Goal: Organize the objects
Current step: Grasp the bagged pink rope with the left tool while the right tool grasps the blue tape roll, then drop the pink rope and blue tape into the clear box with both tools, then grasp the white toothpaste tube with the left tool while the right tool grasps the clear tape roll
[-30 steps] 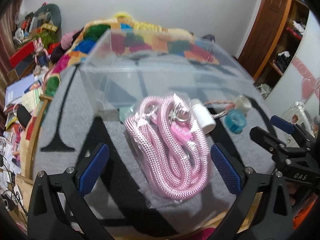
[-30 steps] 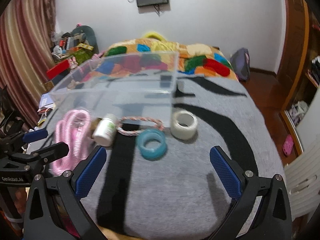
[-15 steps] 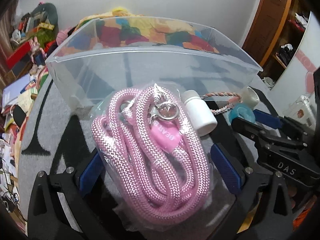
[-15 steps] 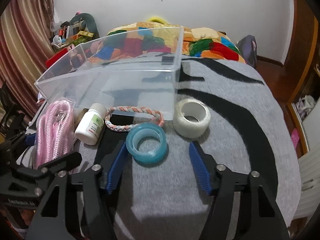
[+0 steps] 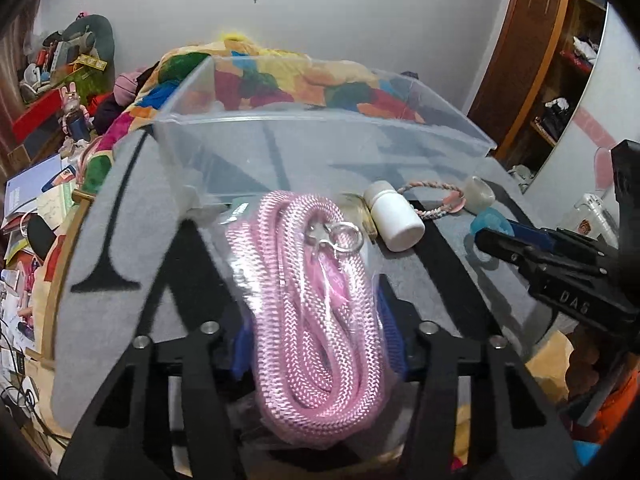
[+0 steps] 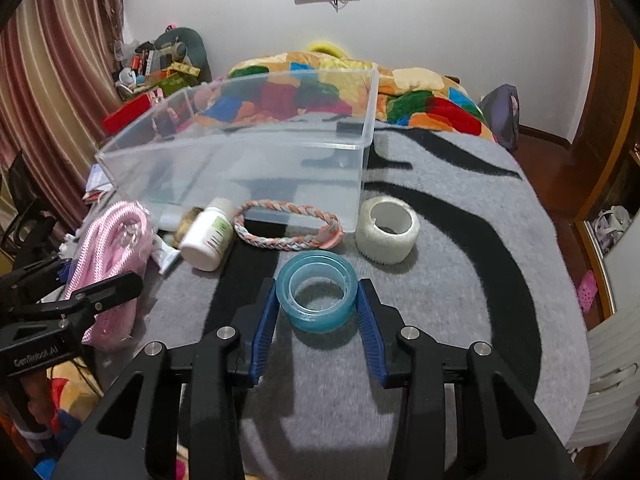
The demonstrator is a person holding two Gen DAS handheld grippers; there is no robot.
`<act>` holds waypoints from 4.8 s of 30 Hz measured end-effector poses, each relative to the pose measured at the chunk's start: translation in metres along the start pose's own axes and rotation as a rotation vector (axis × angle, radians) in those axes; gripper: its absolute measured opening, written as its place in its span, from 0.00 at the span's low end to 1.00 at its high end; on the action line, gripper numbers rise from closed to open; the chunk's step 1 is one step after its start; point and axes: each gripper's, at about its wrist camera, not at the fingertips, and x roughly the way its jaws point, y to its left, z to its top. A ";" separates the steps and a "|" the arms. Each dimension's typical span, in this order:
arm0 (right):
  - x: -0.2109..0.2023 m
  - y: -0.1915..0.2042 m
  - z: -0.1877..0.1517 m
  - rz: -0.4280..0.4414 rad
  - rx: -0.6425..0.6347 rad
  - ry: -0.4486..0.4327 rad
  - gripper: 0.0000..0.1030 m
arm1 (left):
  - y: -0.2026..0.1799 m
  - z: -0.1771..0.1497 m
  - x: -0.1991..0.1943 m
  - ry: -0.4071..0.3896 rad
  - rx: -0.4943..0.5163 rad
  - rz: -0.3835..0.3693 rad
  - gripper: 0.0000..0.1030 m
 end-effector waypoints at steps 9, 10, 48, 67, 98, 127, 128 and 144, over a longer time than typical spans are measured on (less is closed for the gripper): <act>-0.034 0.004 0.027 0.026 0.010 -0.104 0.35 | 0.014 0.017 -0.045 -0.104 -0.009 -0.027 0.45; -0.036 0.005 0.031 0.027 0.007 -0.114 0.35 | 0.015 0.021 -0.049 -0.115 -0.012 -0.031 0.45; 0.087 0.036 0.138 0.012 -0.111 0.121 0.37 | 0.025 0.150 0.055 0.013 0.092 0.037 0.46; -0.014 -0.006 0.097 -0.063 -0.095 -0.094 0.57 | 0.035 0.088 -0.018 -0.079 0.029 0.105 0.91; 0.042 -0.039 0.034 -0.064 -0.062 0.040 0.34 | 0.035 0.010 0.015 0.058 -0.037 0.093 0.20; -0.039 0.012 0.106 -0.015 -0.087 -0.216 0.34 | 0.021 0.090 -0.048 -0.195 0.049 -0.034 0.11; -0.034 0.014 0.109 -0.013 -0.090 -0.207 0.34 | 0.021 0.095 -0.043 -0.188 0.047 -0.041 0.11; 0.052 0.023 0.112 -0.022 -0.121 0.007 0.34 | 0.003 0.119 0.044 -0.016 0.067 -0.108 0.11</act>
